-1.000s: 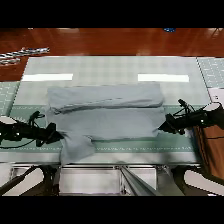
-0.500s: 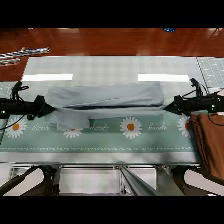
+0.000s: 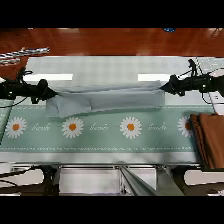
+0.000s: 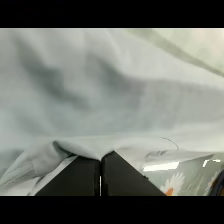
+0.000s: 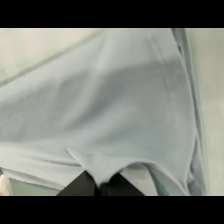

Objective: Fold the shirts.

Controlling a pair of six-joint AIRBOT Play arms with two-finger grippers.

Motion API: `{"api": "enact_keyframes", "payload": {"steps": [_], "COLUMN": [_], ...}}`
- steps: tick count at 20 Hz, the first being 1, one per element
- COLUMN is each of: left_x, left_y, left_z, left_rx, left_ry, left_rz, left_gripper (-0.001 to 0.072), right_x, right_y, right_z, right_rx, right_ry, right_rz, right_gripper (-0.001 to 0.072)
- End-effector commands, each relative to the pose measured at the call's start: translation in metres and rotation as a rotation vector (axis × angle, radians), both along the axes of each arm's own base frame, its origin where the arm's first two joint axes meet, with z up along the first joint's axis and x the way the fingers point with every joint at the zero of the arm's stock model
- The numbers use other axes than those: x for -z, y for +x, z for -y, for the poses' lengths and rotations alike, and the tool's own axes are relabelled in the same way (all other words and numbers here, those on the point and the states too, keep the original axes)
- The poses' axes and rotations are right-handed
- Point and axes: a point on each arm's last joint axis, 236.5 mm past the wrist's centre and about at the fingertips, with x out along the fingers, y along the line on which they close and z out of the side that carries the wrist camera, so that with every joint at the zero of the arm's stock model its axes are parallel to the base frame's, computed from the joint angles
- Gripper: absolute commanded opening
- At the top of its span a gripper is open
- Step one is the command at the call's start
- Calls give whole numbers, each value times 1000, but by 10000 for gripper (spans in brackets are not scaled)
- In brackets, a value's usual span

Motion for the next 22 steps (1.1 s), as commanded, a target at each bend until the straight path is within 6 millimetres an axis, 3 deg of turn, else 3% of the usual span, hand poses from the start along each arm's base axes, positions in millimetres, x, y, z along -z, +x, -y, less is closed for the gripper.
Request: {"api": "enact_keyframes", "payload": {"steps": [1, 3, 5, 6, 7, 8, 10, 12, 14, 16, 17, 18, 20, 22], "left_x": [5, 12, 26, 32, 34, 34, 19, -10, -39, -47, -60, -73, -102, -115], "left_y": [35, 47, 47, 46, 42, 38, 28, 13, -9, -50, -59, -61, -58, -65], "left_z": [0, 6, 15, 18, 20, 18, 2, -27, -70, -132, -148, -154, -156, -126], "left_rx": [11, 29, 57, 62, 73, 87, 118, 132, 111, -17, -75, -129, -260, -281], "left_ry": [2, -1, -14, -18, -28, -29, -44, -61, 11, 201, 241, 271, 354, 383], "left_rz": [12, 7, -27, -40, -57, -70, -99, -135, -137, -231, -196, -121, 88, 252], "left_gripper": [19, 18, 22, 114, 432, 505, 503, 503, 503, 503, 503, 502, 503, 503], "right_x": [9, 19, 27, 30, 31, 29, 15, -14, -50, -84, -95, -100, -86, -50], "right_y": [26, 34, 44, 49, 52, 54, 53, 48, 37, 27, 21, 16, 4, -9], "right_z": [-3, -3, -4, -4, -4, -4, 5, 22, 53, 94, 116, 136, 161, 155], "right_rx": [12, 38, 76, 98, 106, 101, 78, 51, 52, 94, 131, 178, 279, 334], "right_ry": [17, 31, 49, 52, 45, 41, 58, 94, 103, 52, 0, -48, -100, -65], "right_rz": [1, -9, -7, 0, 9, 19, 22, 29, 59, 139, 173, 189, 171, 88], "right_gripper": [23, 23, 24, 145, 398, 415, 415, 414, 414, 413, 413, 413, 413, 414]}}
